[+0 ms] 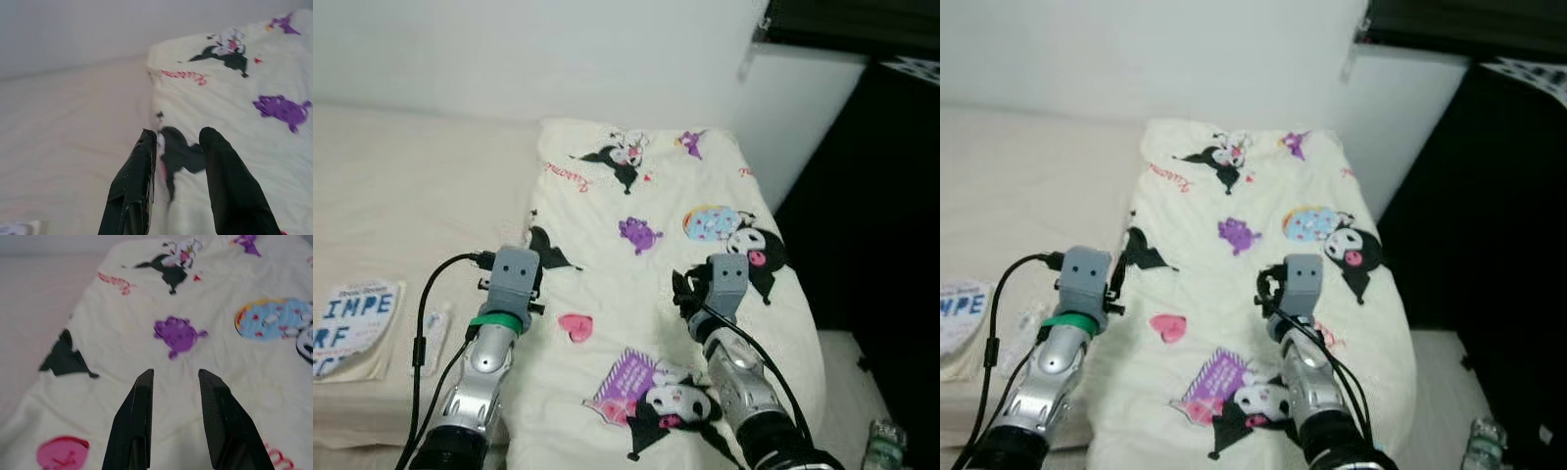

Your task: Clean up the room

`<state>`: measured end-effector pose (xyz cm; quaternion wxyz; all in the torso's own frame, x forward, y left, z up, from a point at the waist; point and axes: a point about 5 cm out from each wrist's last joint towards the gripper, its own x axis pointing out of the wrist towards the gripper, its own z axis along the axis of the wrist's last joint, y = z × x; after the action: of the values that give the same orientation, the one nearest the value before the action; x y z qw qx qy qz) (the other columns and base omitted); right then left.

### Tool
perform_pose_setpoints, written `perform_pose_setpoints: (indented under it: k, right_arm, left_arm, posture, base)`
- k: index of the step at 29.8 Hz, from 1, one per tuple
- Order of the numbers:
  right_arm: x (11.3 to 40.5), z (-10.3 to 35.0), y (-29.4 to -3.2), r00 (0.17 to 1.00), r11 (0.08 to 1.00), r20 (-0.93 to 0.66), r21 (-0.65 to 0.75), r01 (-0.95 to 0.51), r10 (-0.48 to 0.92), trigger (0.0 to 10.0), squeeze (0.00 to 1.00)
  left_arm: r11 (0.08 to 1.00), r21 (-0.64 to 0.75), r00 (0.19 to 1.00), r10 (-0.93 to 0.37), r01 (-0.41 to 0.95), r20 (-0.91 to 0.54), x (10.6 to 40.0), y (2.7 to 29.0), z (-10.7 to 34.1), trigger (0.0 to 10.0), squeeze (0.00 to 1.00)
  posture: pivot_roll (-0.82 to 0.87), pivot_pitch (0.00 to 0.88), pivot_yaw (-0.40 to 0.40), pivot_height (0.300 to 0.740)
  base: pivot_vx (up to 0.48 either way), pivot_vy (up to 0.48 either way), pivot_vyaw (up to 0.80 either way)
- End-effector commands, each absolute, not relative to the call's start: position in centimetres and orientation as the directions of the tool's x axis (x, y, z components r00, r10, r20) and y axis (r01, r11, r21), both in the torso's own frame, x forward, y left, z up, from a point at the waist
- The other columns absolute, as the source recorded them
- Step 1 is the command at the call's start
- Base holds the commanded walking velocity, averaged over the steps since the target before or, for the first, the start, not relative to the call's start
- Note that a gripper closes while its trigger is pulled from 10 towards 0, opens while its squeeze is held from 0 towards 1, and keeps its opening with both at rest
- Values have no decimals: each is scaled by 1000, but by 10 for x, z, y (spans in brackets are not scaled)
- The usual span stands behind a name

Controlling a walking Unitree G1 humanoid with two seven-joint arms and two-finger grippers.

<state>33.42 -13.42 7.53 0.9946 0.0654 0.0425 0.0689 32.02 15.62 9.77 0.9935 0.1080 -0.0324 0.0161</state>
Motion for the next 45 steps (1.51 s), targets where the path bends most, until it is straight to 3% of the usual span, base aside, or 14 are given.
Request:
perform_pose_setpoints:
  k: [1,10,15,22,36,45]
  right_arm:
    - [332,70,-137,987,985,-98,130,-116,129,10000,0]
    - [332,68,-139,988,987,-97,117,-112,123,10000,0]
    - [329,54,-142,971,990,-204,89,-112,128,10000,0]
    - [327,48,-142,965,991,-237,94,-96,116,10000,0]
    - [326,39,-137,939,991,-321,82,-105,126,10000,0]
    - [325,37,-134,933,988,-333,110,-104,136,10000,0]
  left_arm:
    - [976,213,999,31,-39,40,317,157,89,10000,0]
    - [973,225,998,51,-56,29,315,165,85,10000,0]
    - [973,224,998,56,-56,4,314,167,81,10000,0]
    - [975,214,998,67,-61,-17,313,168,76,10000,0]
    - [978,201,998,66,-60,-25,314,169,77,10000,0]
    - [982,181,997,71,-62,-41,313,168,74,10000,0]
  posture:
    - [36,0,-47,729]
    - [29,0,-48,740]
    - [36,0,-53,740]
    - [33,0,-57,740]
    - [44,0,-53,740]
    - [45,0,-45,740]
  base:
    - [0,0,0]
    - [0,0,0]
    - [0,0,0]
    - [0,0,0]
    - [0,0,-767]
    - [0,0,0]
